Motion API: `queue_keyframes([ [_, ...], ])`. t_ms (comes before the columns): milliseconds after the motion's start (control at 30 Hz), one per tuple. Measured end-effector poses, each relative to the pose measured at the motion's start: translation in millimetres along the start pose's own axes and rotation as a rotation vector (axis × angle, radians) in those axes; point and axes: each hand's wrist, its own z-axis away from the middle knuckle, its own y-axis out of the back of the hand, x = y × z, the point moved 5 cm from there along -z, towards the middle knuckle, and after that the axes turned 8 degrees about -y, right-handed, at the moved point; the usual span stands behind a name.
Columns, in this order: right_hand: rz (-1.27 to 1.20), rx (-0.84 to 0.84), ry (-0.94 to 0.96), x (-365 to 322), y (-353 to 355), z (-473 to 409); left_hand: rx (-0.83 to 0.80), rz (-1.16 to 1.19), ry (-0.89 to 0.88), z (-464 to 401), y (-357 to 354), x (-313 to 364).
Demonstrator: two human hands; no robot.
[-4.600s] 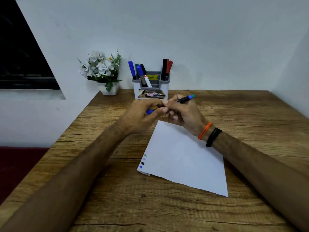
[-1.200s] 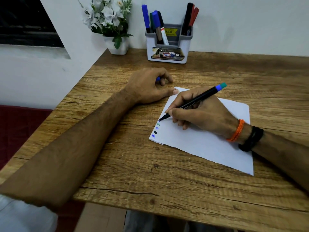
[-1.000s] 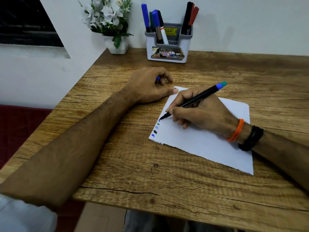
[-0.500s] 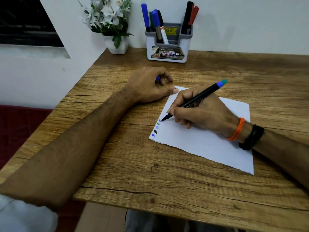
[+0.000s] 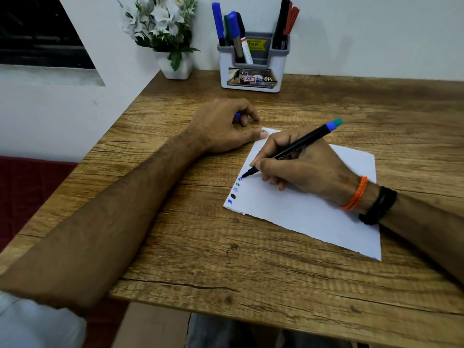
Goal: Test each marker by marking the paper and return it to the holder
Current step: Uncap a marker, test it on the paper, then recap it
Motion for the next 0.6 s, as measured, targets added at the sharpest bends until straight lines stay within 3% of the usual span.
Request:
queue_keyframes([
  [600, -0.015, 0.000, 0.014, 2.9, -0.7, -3.4, -0.005, -0.002, 0.004, 1.1, 1.2, 0.2],
])
